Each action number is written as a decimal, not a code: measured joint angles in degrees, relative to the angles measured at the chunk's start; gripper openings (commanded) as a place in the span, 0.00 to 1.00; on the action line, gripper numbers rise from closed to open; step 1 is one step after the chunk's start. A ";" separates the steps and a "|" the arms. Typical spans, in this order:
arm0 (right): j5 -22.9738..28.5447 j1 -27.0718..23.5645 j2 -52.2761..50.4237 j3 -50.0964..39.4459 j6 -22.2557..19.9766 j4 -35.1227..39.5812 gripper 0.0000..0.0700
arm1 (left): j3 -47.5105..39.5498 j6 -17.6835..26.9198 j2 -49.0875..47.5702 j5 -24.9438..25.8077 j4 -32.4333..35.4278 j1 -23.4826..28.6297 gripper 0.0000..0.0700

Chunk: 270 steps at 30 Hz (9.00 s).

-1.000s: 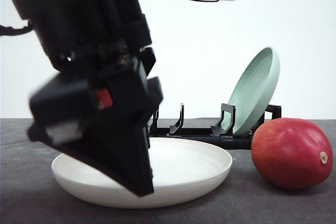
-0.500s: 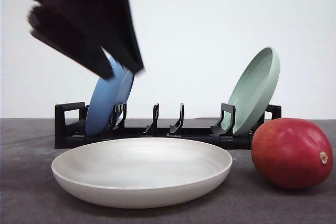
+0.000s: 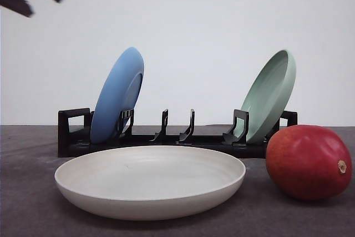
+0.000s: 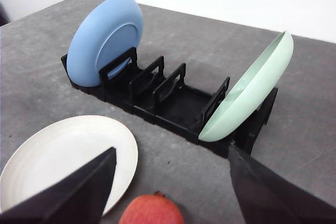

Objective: Place pomegranate in white plate

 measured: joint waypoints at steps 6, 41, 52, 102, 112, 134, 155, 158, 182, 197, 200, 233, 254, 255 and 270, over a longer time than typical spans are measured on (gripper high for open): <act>-0.04 0.00 0.00 0.00 2.17 -2.25 0.62 | -1.87 3.07 -3.29 7.52 -1.71 12.41 0.52; 14.05 15.15 41.22 14.00 19.98 -17.00 0.79 | -8.60 4.01 -11.88 7.61 -0.65 14.92 0.50; 15.91 16.08 50.64 14.01 20.44 -12.38 0.85 | -8.60 4.01 -11.88 7.59 -0.65 14.92 0.51; 5.77 28.81 67.44 21.01 15.87 11.20 0.69 | -8.60 4.01 -11.88 7.57 -0.56 14.92 0.50; 7.41 30.27 69.18 21.01 16.04 12.24 0.89 | -8.60 4.01 -11.88 7.57 -0.56 14.92 0.50; 16.25 26.49 43.29 5.81 16.01 22.18 0.88 | -8.60 4.01 -11.88 7.57 -0.61 14.92 0.50; 10.24 2.38 19.66 -12.87 17.41 16.65 0.88 | -8.60 3.99 -11.05 7.56 -0.61 14.92 0.50; 10.28 1.37 19.65 -12.89 17.32 16.75 0.83 | -8.60 3.99 -10.55 7.56 -0.61 14.92 0.48; 10.27 1.36 19.65 -12.89 16.94 16.70 0.07 | -8.60 3.95 -10.64 7.51 -0.61 14.92 0.00; 10.27 1.36 19.65 -12.89 16.94 16.70 0.07 | -28.77 4.38 -27.08 6.04 21.74 19.24 0.00; 10.27 1.36 19.65 -12.89 16.94 16.72 0.07 | -33.29 3.21 -31.70 2.41 22.37 19.24 0.00; 10.27 1.36 19.61 -12.89 16.96 16.76 0.07 | -48.46 1.16 -47.09 -7.23 26.41 19.33 0.00; 12.25 -2.06 11.15 -16.80 2.33 16.26 0.07 | -48.46 1.16 -47.09 -7.23 26.41 19.33 0.00; 12.46 -2.81 9.28 -17.95 0.94 16.26 0.07 | -48.46 1.15 -47.09 -7.23 26.41 19.33 0.00; 14.81 -14.88 -16.99 -32.62 -2.60 18.26 0.07 | -48.46 1.17 -47.09 -7.23 26.41 19.33 0.00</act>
